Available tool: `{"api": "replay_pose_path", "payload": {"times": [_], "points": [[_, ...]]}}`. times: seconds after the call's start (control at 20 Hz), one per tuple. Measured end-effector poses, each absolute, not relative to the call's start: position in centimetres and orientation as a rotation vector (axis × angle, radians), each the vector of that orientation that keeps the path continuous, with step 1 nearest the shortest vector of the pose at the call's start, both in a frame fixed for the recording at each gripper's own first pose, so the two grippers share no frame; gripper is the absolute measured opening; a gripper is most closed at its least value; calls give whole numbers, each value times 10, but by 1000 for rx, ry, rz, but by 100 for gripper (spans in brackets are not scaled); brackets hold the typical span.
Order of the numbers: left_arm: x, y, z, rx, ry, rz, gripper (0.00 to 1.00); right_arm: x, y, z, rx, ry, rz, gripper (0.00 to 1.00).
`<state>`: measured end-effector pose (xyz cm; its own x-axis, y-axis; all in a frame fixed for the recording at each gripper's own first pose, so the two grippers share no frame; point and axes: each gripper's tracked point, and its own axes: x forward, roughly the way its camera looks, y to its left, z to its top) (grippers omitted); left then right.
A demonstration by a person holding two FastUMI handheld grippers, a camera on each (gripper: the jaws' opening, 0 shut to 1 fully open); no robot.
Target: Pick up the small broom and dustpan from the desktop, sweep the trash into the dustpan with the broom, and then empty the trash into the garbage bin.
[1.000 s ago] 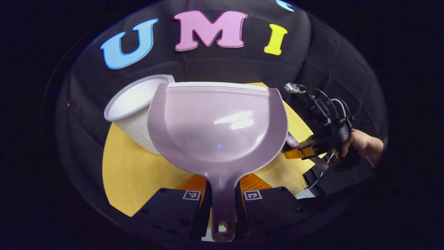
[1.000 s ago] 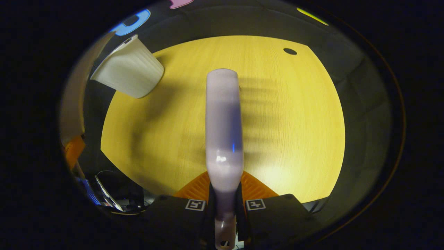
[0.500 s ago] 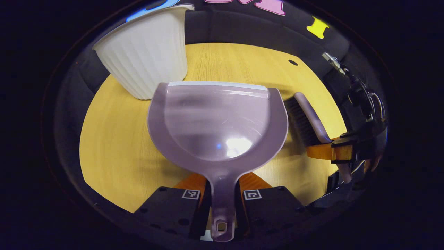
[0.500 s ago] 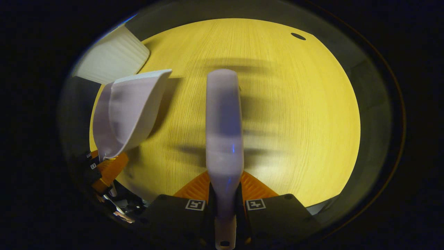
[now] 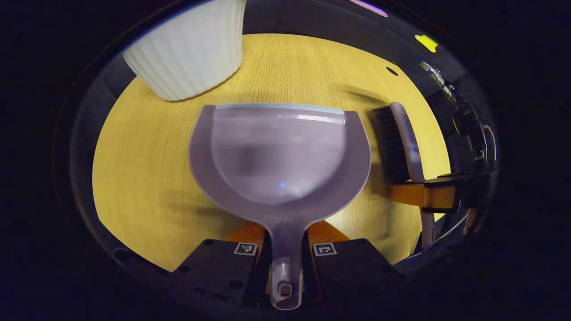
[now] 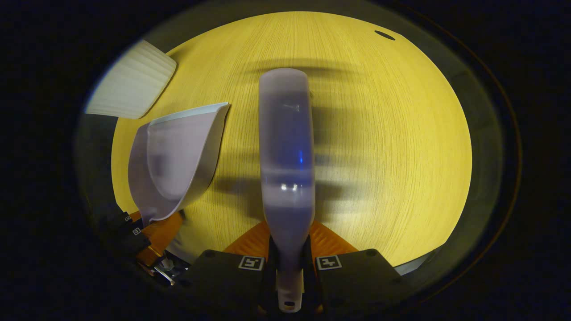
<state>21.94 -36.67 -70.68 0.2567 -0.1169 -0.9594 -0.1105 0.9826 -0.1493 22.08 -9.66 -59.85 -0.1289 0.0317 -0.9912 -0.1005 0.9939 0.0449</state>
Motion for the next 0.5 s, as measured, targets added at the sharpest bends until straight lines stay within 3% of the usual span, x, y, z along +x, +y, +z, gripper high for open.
{"api": "replay_pose_path", "payload": {"times": [0.15,0.2,0.25,0.3,0.4,0.5], "points": [[218,-367,-707,-186,1324,4,30,217,-97,-597,-44,1706,110,31],[220,-368,-707,-182,1321,0,31,215,-97,-597,-52,1709,113,25],[220,-372,-706,-187,1317,-20,31,212,-96,-594,-62,1705,113,38],[222,-374,-703,-184,1307,-19,43,211,-94,-591,-70,1691,118,57],[220,-374,-698,-174,1299,-11,73,213,-93,-581,-64,1658,126,76],[217,-372,-686,-155,1266,4,74,217,-91,-566,-34,1600,130,99]]}}
